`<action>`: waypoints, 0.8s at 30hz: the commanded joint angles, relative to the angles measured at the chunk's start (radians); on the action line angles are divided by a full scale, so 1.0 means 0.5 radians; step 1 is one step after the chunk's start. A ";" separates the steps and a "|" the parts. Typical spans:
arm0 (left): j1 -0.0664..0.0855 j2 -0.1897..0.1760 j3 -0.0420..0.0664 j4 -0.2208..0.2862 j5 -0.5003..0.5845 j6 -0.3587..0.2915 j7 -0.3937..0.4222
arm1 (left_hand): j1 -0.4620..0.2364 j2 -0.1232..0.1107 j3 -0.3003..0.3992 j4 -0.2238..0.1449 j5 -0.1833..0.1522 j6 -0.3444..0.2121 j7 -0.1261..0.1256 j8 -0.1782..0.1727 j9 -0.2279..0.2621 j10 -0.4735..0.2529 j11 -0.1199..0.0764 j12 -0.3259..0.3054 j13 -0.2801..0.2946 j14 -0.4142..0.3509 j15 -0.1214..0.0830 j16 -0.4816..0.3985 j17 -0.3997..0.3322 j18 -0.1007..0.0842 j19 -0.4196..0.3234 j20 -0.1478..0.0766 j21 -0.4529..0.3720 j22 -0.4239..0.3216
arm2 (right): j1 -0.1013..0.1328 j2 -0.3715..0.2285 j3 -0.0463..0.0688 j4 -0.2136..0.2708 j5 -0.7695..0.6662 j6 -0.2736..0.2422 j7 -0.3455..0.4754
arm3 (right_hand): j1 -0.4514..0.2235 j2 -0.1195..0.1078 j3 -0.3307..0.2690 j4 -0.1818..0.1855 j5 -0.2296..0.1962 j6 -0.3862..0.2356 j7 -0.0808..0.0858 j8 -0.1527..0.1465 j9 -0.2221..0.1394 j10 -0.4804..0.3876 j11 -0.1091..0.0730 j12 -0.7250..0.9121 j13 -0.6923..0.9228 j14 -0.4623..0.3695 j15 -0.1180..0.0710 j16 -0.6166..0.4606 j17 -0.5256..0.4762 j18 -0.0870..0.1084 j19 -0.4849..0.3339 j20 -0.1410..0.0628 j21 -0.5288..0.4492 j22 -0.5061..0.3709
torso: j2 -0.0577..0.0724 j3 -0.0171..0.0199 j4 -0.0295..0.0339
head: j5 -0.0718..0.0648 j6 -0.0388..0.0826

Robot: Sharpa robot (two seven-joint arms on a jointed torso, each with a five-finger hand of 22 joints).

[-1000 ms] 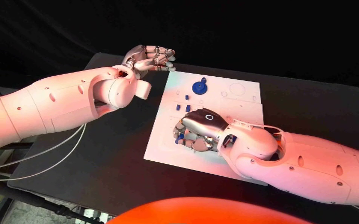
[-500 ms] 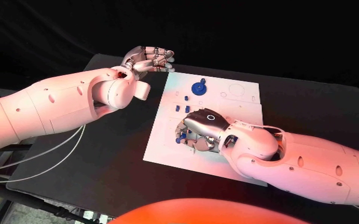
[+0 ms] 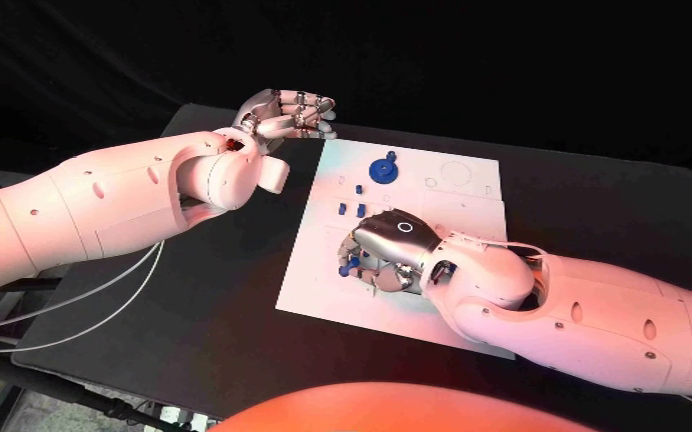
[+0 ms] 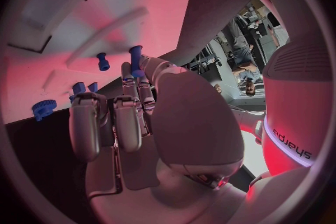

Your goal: Assemble the parts on the task board

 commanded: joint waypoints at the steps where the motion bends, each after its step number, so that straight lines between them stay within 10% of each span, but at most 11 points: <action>1: 0.002 0.001 0.002 0.005 0.009 0.032 0.010 | -0.020 0.005 0.010 0.004 -0.001 -0.017 0.000 0.007 0.003 -0.017 0.004 0.010 0.003 -0.008 -0.002 -0.009 0.002 0.024 -0.002 0.010 -0.007 -0.002 | -0.001 0.014 0.000 -0.004 -0.051 0.104 -0.041 | -0.004 0.015 0.024 -0.033 0.006 -0.011 0.008 0.001 0.004 0.137 -0.120 0.000 0.004 0.115 -0.009 0.011 0.071 -0.032 0.104 -0.007 -0.013 0.412 | 0.000 0.0002 -0.001 | -0.002 -0.001; 24: 0.002 -0.009 0.002 0.009 0.009 0.033 0.005 | -0.023 0.005 0.012 0.003 -0.001 -0.018 0.000 0.008 0.003 -0.018 0.004 0.011 0.003 -0.008 -0.001 -0.009 0.003 0.024 -0.001 0.010 -0.009 -0.003 | -0.001 0.059 -0.008 -0.019 -0.088 0.122 -0.074 | -0.189 -0.088 0.046 -0.010 -0.004 -0.175 0.028 -0.095 -0.023 0.011 -0.079 -0.113 -0.003 0.107 0.026 0.001 0.044 -0.020 0.082 0.022 -0.072 0.394 | 0.000 0.0006 -0.001 | -0.011 -0.010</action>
